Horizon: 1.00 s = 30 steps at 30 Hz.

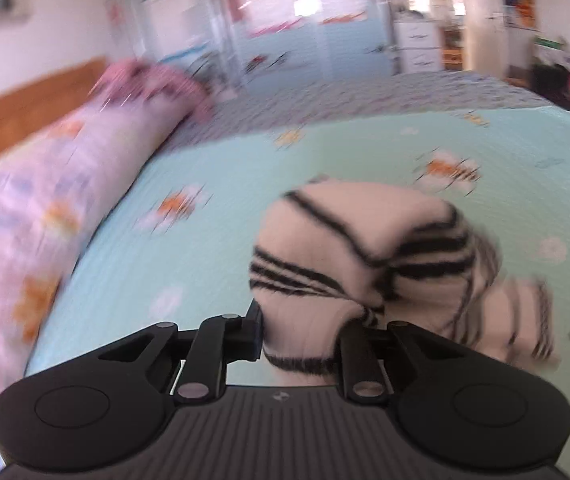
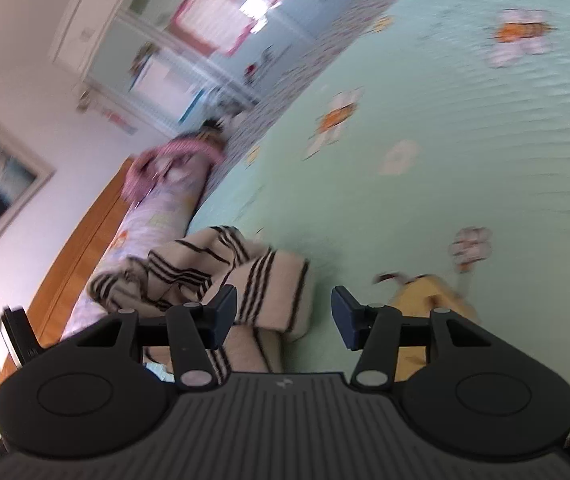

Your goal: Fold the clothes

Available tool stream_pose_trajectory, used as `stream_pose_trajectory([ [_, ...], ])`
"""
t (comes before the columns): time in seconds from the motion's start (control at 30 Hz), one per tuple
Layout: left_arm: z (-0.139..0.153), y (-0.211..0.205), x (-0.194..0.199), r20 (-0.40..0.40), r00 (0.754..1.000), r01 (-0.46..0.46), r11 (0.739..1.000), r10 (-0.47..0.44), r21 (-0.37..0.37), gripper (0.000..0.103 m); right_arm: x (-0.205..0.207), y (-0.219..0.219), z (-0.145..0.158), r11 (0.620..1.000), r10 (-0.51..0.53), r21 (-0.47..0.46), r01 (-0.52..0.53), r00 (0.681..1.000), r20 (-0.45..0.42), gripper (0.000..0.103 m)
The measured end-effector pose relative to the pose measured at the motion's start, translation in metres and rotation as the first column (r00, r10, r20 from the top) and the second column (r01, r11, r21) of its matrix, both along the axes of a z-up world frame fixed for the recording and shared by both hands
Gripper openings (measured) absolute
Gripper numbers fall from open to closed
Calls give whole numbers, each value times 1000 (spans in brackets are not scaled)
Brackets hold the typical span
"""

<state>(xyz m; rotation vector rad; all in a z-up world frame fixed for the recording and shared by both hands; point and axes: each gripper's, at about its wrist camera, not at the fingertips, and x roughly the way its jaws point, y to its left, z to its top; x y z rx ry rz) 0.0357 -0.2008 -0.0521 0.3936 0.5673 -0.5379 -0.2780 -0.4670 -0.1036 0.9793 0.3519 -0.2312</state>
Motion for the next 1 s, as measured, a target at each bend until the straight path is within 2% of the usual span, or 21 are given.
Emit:
stream_pose_trajectory([
  [0.17,-34,59,0,-142,982,-134,990,128,-36,18,45,25,21,993,95,-72,-95,995,-5,58],
  [0.23,-40,72,-1,-178,974,-154,986,142,-56,18,65,31,26,989,120,-88,-121,993,-19,68],
  [0.27,-39,73,-1,-178,974,-154,986,141,-65,18,76,33,26,987,133,-82,-135,991,-33,70],
  [0.33,-34,79,-5,-173,975,-155,983,136,-97,18,93,34,20,988,149,-23,-151,987,-65,70],
  [0.43,-22,82,-6,-162,982,-127,979,101,-157,23,108,33,0,978,166,141,-152,982,-91,70],
  [0.5,-21,78,-6,-152,984,-120,979,95,-167,43,113,36,-12,971,156,201,-132,982,-108,70],
  [0.6,-20,72,-5,-137,987,-110,977,86,-180,51,122,34,-24,951,127,295,-93,987,-96,71],
  [0.7,-28,68,8,-165,982,-123,976,93,-182,56,137,28,-30,925,81,377,-48,994,-72,74],
  [0.73,-31,66,11,-173,981,-124,976,93,-180,56,142,26,-31,920,69,391,-40,996,-59,71],
  [0.77,-34,64,14,-181,979,-128,976,96,-175,56,147,25,-31,916,67,399,-46,997,-38,63],
  [0.8,-38,63,15,-187,977,-131,977,99,-170,56,153,24,-28,917,82,392,-70,996,-15,34],
  [0.83,-40,63,16,-193,976,-134,977,101,-168,55,157,25,-21,927,95,365,-87,995,-4,16],
  [0.93,-44,62,17,-208,974,-130,977,93,-170,48,155,22,13,958,83,270,-99,994,69,9],
  [1.0,-40,64,15,-202,975,-126,975,88,-183,36,142,15,45,971,45,225,-79,987,152,9],
])
